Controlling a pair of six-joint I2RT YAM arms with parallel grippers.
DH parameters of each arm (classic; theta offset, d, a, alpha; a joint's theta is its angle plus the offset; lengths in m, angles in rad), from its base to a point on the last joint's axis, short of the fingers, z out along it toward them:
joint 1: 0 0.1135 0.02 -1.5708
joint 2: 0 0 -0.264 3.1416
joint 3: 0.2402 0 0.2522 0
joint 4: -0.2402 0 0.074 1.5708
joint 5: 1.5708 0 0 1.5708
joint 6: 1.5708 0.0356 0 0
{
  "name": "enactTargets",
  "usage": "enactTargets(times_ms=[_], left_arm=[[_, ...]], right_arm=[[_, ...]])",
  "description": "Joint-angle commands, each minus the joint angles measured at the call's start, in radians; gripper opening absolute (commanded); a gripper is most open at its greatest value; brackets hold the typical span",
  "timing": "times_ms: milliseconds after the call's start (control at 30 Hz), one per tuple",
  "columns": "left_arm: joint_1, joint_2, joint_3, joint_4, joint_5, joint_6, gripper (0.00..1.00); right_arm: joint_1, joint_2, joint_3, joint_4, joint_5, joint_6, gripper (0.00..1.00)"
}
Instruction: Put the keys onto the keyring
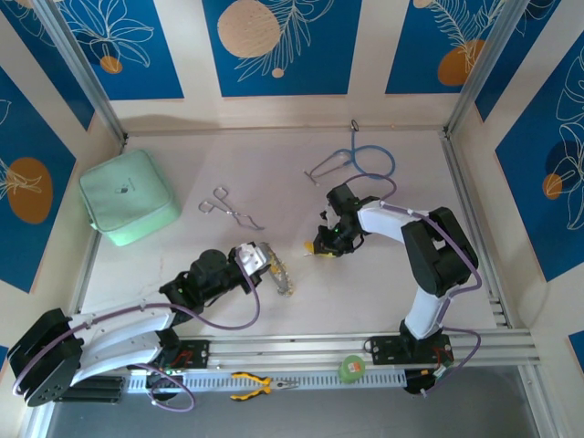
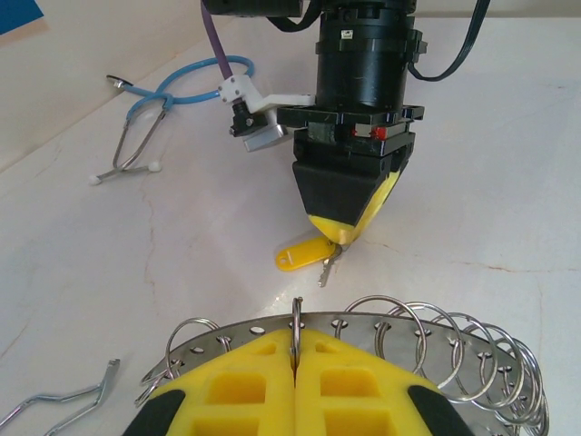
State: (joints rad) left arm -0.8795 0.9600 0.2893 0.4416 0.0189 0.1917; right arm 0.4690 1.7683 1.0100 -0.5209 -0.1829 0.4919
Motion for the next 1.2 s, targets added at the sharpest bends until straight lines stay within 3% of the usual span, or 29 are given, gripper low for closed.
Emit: enactTargets(times_ms=[0,367,600,733,967,1167], left_arm=[[0.003,0.008,0.024,0.015,0.022,0.010,0.00],[0.002,0.010,0.030,-0.004,0.027,0.013,0.00],[0.002,0.004,0.030,-0.012,0.029,0.015,0.00],[0.002,0.006,0.030,-0.012,0.029,0.015,0.00],[0.002,0.006,0.030,-0.015,0.029,0.019,0.00],[0.002,0.006,0.030,-0.015,0.029,0.021,0.00]], right_arm=[[-0.001,0.005,0.033,-0.024,-0.029,-0.012,0.26],[-0.002,0.029,0.065,-0.043,-0.020,-0.021,0.25],[-0.005,0.044,0.079,-0.063,-0.003,-0.033,0.20],[-0.006,0.046,0.084,-0.069,0.002,-0.041,0.11],[-0.010,0.068,0.094,-0.088,0.003,-0.053,0.16],[-0.009,0.071,0.100,-0.088,0.002,-0.055,0.10]])
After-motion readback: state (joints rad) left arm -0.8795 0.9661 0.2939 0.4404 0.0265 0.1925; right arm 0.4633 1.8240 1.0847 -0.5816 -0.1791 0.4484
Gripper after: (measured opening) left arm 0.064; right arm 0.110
